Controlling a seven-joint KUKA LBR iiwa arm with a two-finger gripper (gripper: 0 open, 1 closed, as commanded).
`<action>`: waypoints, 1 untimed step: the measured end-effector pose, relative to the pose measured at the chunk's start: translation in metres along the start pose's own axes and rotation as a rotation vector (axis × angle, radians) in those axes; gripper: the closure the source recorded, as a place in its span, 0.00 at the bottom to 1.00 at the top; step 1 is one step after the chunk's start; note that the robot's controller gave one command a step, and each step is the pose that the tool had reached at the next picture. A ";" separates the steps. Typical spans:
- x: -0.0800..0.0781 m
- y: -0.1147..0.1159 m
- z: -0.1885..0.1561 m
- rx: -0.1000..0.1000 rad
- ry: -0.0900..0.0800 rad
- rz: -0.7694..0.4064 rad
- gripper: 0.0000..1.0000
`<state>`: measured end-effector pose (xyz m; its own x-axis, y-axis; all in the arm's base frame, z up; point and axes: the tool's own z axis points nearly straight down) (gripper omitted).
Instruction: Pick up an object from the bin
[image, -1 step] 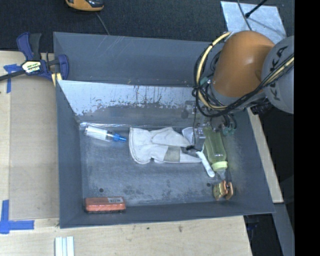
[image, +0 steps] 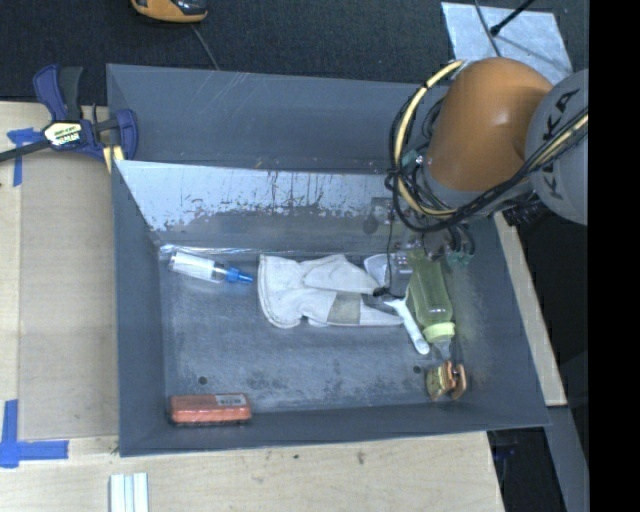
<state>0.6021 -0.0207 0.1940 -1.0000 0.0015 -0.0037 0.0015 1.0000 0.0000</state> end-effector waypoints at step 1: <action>-0.004 0.008 0.027 0.002 -0.008 -0.080 0.00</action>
Offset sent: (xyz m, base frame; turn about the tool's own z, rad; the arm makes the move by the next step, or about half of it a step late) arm -0.0084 0.0200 -0.1004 -0.0792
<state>0.6062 -0.0124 0.1674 -0.9969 -0.0782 -0.0118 -0.0782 0.9969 -0.0022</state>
